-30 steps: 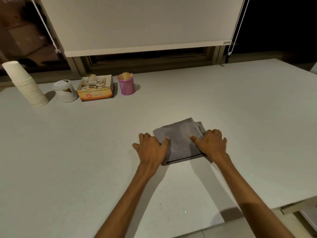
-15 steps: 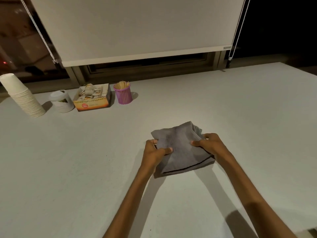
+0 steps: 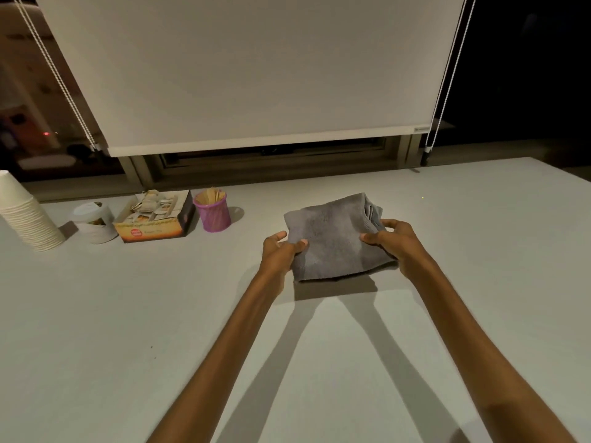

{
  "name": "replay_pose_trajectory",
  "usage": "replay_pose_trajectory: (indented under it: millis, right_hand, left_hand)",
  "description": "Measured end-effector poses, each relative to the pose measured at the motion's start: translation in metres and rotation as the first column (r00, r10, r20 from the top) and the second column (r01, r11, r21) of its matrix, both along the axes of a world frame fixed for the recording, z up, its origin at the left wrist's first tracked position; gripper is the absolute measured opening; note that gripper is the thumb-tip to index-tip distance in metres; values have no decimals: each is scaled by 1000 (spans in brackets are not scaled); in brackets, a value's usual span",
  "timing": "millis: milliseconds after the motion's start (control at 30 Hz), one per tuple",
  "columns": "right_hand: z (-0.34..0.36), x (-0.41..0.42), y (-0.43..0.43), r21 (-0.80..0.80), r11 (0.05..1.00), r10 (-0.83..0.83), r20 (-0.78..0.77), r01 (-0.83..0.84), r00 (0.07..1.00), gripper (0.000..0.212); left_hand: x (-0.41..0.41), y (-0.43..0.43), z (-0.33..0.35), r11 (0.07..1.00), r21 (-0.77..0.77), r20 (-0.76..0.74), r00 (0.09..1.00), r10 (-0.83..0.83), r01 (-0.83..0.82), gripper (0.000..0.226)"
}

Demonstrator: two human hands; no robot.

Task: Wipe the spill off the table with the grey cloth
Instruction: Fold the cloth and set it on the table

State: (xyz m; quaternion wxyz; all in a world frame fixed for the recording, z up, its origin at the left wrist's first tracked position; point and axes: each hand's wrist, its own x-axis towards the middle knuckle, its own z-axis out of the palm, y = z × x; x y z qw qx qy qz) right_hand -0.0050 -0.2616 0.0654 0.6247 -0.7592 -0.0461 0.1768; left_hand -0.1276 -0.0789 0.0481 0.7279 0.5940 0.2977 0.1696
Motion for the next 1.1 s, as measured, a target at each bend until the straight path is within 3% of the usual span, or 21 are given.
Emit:
replay_pose_trajectory:
  millis: [467, 833, 967, 1100]
  right_hand:
    - [-25, 161, 60, -103, 988, -109, 52, 114, 993, 73]
    - [-82, 192, 82, -376, 917, -46, 227, 131, 973, 55]
    - [-90, 190, 89, -547, 804, 19, 417, 234, 909, 58]
    - [-91, 188, 104, -583, 762, 143, 577, 283, 804, 55]
  left_hand:
    - [156, 39, -10, 961, 236, -59, 985, 161, -142, 46]
    - [203, 60, -67, 902, 421, -151, 973, 177, -98, 39]
    - [208, 62, -80, 808, 589, -164, 979, 121, -1, 35]
    - [216, 62, -79, 537, 821, -285, 954, 89, 195, 55]
